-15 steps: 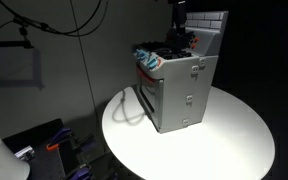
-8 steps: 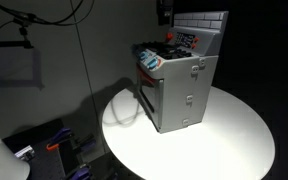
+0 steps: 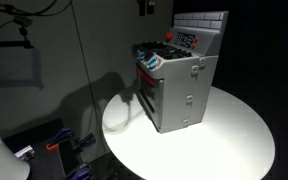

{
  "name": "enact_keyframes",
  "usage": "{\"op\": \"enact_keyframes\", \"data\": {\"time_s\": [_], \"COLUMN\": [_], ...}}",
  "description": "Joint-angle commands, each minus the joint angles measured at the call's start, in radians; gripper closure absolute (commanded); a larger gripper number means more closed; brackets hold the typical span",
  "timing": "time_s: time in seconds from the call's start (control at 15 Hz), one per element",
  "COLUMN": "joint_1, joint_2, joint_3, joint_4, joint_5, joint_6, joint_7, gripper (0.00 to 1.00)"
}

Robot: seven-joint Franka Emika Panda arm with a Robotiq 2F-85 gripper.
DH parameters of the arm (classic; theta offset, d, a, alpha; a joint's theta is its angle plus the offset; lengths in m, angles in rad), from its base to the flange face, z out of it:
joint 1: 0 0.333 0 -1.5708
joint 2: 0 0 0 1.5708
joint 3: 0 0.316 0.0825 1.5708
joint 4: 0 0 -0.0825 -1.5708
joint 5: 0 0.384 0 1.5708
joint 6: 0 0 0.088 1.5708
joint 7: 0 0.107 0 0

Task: Press the top switch on the stove

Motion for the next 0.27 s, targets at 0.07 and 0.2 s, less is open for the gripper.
{"op": "enact_keyframes", "data": {"time_s": [0.07,0.2], "joint_1": [-0.023,-0.024], "joint_2": [-0.035,-0.059], "joint_3": [0.021,0.022], "joint_4": [-0.033,-0.062], "joint_5": [0.009,0.009], "joint_6": [-0.005,-0.004], "joint_7": [-0.030,-0.042], "gripper": [0.00,0.00]}}
